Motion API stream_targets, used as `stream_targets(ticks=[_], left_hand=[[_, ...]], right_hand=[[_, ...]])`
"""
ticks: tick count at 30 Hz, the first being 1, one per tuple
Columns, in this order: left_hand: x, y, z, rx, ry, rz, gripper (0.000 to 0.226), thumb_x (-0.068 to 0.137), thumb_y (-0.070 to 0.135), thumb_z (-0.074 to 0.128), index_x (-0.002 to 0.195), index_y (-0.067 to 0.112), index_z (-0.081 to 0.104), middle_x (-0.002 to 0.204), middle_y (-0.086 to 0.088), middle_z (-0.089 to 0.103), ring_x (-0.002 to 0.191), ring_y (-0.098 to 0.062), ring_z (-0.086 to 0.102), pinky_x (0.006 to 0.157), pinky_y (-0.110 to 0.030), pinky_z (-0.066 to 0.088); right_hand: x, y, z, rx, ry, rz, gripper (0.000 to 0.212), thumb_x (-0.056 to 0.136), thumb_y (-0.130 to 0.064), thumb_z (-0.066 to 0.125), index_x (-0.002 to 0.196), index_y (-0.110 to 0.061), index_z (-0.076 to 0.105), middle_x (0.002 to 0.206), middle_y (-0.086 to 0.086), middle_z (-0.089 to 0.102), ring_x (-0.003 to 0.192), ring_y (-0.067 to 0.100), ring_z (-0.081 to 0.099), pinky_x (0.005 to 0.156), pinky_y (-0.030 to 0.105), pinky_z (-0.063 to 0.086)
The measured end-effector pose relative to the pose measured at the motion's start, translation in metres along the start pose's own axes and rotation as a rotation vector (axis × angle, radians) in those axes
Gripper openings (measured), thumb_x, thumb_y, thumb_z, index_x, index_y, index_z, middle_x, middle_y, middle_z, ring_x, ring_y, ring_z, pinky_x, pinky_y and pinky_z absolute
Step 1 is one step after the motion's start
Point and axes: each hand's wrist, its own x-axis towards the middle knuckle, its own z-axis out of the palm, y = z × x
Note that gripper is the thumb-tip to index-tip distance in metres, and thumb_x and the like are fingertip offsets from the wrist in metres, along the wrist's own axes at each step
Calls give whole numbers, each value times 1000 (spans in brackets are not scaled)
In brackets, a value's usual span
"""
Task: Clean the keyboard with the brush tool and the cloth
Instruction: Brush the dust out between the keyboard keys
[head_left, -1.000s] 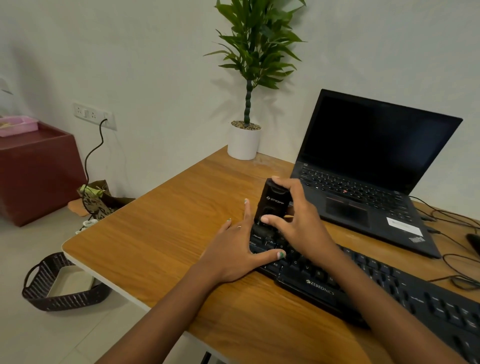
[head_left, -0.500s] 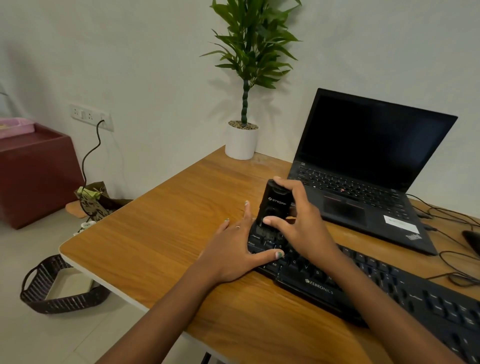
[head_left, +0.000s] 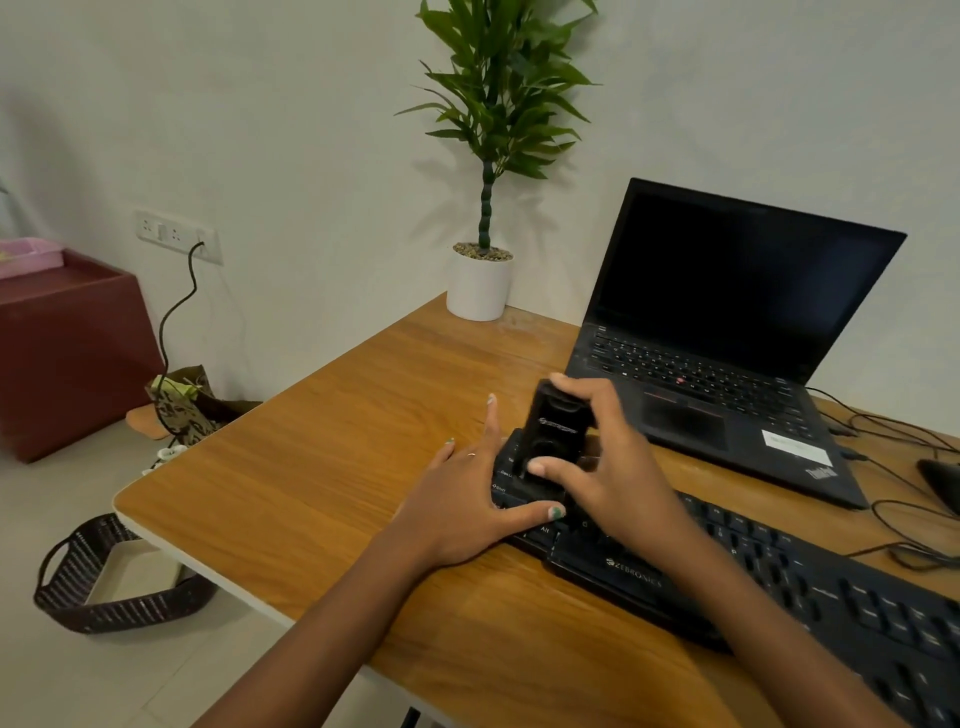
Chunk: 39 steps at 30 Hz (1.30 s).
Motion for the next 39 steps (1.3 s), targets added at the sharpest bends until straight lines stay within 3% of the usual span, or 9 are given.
stream_targets(ticks=[4,8,14,19,22,27,33,37,39], left_hand=[[-3,9,-6,-71,27,7,117,82,64,59,146,24,-31,140,17,51,110,13,36,117,-37,22],[-4,12,-8,-43,-9,-26,119,77,72,52,145,25,-33,141,23,47,128,9,29,117,-29,7],[-5,14,-8,-18,-13,-42,119,77,72,52,146,24,-32,147,21,40,137,-1,28,116,-26,5],[-5,9,-7,-45,-2,-3,114,81,68,55,148,26,-28,138,23,49,126,10,33,119,-33,14],[-4,9,-7,-55,16,2,113,81,65,57,150,26,-23,137,22,51,122,6,39,116,-37,23],[-2,8,-7,-4,-44,-54,121,68,81,44,148,25,-27,149,22,38,138,-3,29,117,-28,5],[2,-6,-1,112,-94,-47,132,50,101,32,155,28,-1,159,8,24,144,-6,20,122,-36,2],[3,-6,-1,115,-57,10,112,53,100,39,145,38,30,149,14,41,137,-3,34,120,-42,11],[3,-7,-1,113,-60,13,108,53,99,40,142,39,33,147,15,42,135,-3,35,120,-42,12]], right_hand=[[12,-1,21,-14,27,-52,69,79,-17,71,130,-38,29,119,-10,51,101,7,56,77,20,52],[-1,6,-6,-73,-13,-3,69,79,-21,71,129,-39,27,112,-14,50,94,5,58,75,21,53],[-14,8,-26,-60,-25,50,70,77,-20,73,122,-46,27,100,-25,49,90,-2,59,69,19,54],[12,1,11,-45,-12,-55,70,79,-17,72,129,-40,30,123,-7,53,103,10,58,83,32,54],[16,0,12,-28,-23,-72,68,80,-17,71,131,-37,31,126,-13,49,106,7,55,86,30,53],[-9,12,-26,-38,-59,41,68,79,-19,72,128,-40,30,107,-25,49,92,4,60,75,25,56],[-9,6,-26,2,-62,58,67,78,-17,73,124,-42,31,108,-22,49,92,7,62,72,30,58],[3,-2,1,48,-44,-10,67,77,-15,74,123,-41,32,113,-19,51,95,5,61,77,25,55],[2,-2,3,47,-36,-18,67,78,-16,73,123,-43,31,113,-19,51,97,5,60,77,25,55]])
